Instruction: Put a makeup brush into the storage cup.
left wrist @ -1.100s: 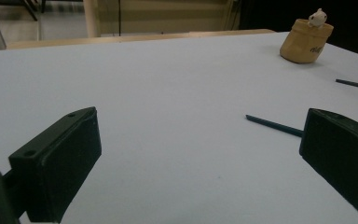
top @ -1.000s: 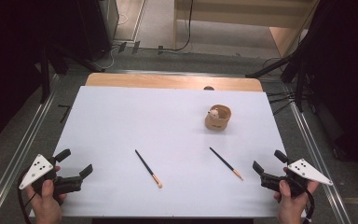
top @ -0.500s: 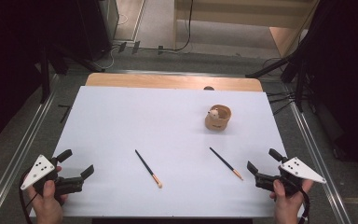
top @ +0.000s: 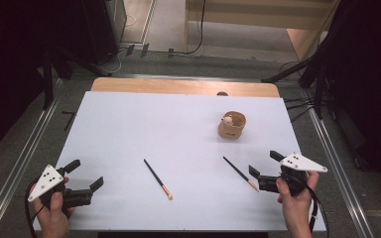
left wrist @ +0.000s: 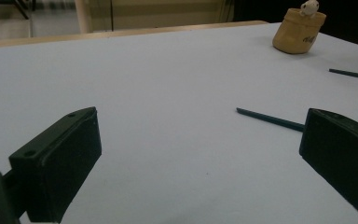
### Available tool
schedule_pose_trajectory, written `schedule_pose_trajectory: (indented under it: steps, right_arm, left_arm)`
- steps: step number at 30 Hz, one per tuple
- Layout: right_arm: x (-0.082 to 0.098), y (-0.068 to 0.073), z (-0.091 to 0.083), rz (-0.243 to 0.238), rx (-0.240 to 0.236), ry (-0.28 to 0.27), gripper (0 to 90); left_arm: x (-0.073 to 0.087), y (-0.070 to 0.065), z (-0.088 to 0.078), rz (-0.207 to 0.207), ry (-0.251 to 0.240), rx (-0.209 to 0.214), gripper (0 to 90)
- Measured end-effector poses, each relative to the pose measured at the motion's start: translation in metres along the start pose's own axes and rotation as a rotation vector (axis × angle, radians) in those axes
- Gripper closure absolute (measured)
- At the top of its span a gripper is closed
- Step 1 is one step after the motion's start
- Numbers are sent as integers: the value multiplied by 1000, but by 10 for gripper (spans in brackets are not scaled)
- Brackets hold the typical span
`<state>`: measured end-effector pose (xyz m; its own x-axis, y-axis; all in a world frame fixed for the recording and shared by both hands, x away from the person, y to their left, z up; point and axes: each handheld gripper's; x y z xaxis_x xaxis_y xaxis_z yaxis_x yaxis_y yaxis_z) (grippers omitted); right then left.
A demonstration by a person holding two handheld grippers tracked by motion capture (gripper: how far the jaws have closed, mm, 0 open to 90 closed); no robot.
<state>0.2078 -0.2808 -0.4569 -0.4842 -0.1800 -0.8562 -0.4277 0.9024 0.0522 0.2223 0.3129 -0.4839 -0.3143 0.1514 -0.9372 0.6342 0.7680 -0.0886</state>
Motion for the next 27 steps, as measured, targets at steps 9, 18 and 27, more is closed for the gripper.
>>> schedule_pose_trajectory:
  steps: [9,18,27]
  right_arm:
    - [-27,10,15,-24,13,112,120]
    - [-49,17,31,-69,4,248,145]
    - [-46,21,49,-81,-12,406,241]
  left_arm:
    - [0,0,-1,2,-1,4,0]
    - [0,0,0,2,-1,10,0]
    - [-1,-2,3,2,-2,26,0]
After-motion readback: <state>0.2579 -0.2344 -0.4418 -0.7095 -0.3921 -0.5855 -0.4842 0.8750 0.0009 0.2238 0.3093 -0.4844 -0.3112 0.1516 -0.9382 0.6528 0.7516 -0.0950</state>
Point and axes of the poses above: each handheld gripper's, and its own axes: z roughly forward along the jaws, x roughly out of its underside, y roughly to its left, and after that the axes turned 3 degrees about x, right-handed
